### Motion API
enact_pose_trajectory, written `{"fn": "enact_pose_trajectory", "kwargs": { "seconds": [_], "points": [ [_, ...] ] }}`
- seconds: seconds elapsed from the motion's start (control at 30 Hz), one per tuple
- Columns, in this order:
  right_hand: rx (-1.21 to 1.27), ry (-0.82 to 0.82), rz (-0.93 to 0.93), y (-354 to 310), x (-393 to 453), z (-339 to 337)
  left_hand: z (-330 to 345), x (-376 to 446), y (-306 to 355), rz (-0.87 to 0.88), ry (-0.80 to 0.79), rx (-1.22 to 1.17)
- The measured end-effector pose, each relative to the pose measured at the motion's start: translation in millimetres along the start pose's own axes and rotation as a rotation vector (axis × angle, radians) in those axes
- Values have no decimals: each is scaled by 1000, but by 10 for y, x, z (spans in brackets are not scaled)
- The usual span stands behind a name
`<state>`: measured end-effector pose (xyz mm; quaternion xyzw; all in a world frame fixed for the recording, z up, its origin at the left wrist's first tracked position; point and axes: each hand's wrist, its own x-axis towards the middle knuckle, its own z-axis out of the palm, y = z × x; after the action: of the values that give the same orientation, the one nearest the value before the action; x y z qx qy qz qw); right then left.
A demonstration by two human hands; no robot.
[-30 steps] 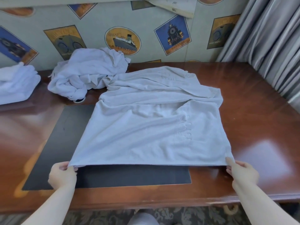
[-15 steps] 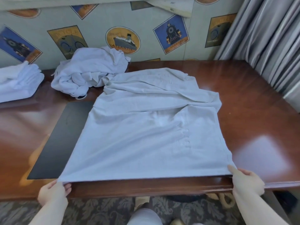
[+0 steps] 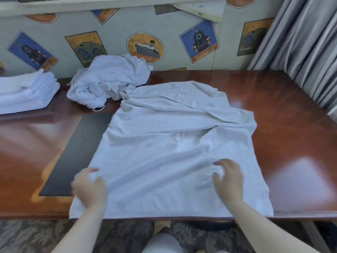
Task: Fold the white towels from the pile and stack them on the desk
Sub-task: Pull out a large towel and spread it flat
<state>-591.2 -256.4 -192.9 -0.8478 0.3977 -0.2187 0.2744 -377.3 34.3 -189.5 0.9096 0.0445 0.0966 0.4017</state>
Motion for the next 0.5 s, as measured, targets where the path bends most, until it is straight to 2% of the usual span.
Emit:
{"fn": "enact_pose_trajectory", "kwargs": {
  "seconds": [0.03,0.07,0.1,0.17,0.2,0.37,0.43,0.5],
  "points": [
    [-66,-186,-124,-113,-45,160,133,-161,137,139,-73,66],
    [-128,-327,-225,-162,-100,339,302,-332,227,306,-217,143],
    [-210,-439,-270,-167,-155,476,465,-487,281,400,-423,287],
    [-394,-624,-245,-40,-202,665,765,-687,286,382,-691,558],
    [-458,-678,-246,19,-201,697,846,-734,244,361,-750,666],
    [-533,-813,-213,10,-179,581,833,-745,100,312,-890,759],
    [-522,-806,-181,-91,-162,572,811,-732,126,288,-904,740],
    [-512,-703,-180,-258,-77,563,810,-658,230,274,-827,700]
  ]
}}
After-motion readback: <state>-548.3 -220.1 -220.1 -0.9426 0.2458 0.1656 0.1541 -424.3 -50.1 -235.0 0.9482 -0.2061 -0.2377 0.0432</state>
